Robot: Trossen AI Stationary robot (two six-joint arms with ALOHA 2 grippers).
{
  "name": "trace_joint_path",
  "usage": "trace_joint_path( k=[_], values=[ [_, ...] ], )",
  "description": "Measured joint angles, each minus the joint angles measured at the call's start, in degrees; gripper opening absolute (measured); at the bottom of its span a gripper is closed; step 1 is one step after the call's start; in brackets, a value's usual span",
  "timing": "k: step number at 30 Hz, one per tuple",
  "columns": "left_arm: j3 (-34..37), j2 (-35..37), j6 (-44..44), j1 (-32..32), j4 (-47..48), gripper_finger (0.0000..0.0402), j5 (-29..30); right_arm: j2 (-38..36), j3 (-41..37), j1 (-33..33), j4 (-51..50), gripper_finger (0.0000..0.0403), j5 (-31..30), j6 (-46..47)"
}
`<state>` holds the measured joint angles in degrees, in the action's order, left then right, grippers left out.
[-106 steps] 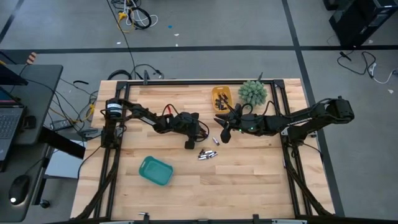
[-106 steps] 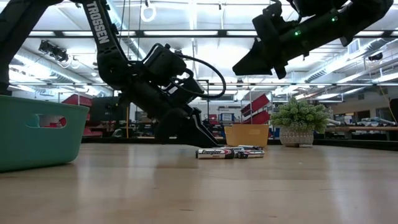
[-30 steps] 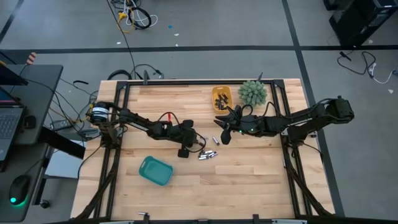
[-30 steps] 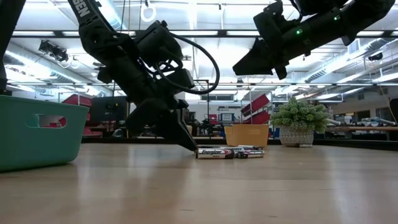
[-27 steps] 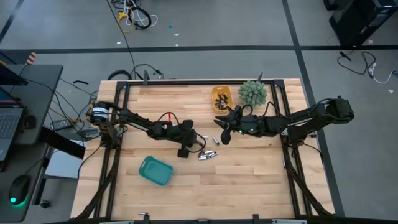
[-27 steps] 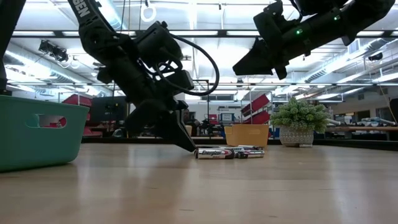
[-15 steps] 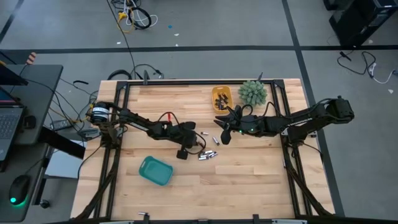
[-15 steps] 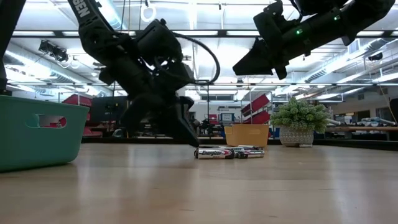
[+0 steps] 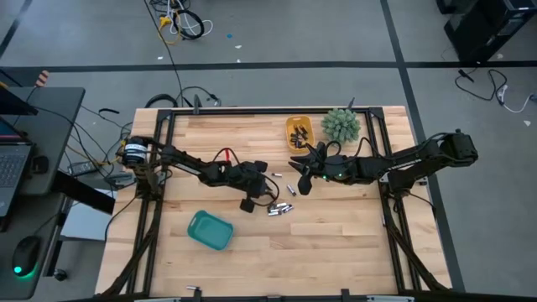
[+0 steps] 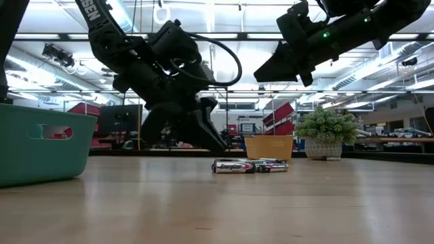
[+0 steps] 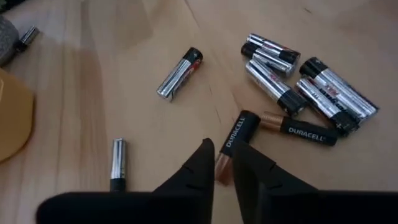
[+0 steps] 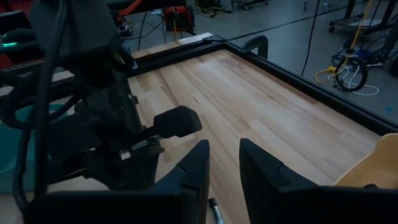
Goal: Sort batteries
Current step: Put the black battery into the yellow bin
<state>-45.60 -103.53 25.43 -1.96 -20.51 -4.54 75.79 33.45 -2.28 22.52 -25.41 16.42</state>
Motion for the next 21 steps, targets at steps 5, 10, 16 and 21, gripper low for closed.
trace_joint_path(
  k=[5, 10, 16, 21],
  values=[
    [0.0, 0.0, 1.6, 0.0, -0.9, 0.0109, -0.2, 0.0, 0.0, 0.0, 0.0, 0.0074, 0.0, 0.0],
    [0.0, 0.0, 1.8, 0.0, -0.9, 0.0151, -0.2, 0.0, 0.0, 0.0, 0.0, 0.0074, 0.0, 0.1],
    [0.0, -2.2, -0.3, 0.0, -2.6, 0.0163, -0.3, 0.0, 0.0, -0.7, 0.0, 0.0074, 0.0, 0.1],
    [0.0, -4.8, -0.6, 0.0, -4.2, 0.0163, 1.7, 0.0, 0.0, -1.5, 0.0, 0.0074, 0.0, 0.1]
  ],
)
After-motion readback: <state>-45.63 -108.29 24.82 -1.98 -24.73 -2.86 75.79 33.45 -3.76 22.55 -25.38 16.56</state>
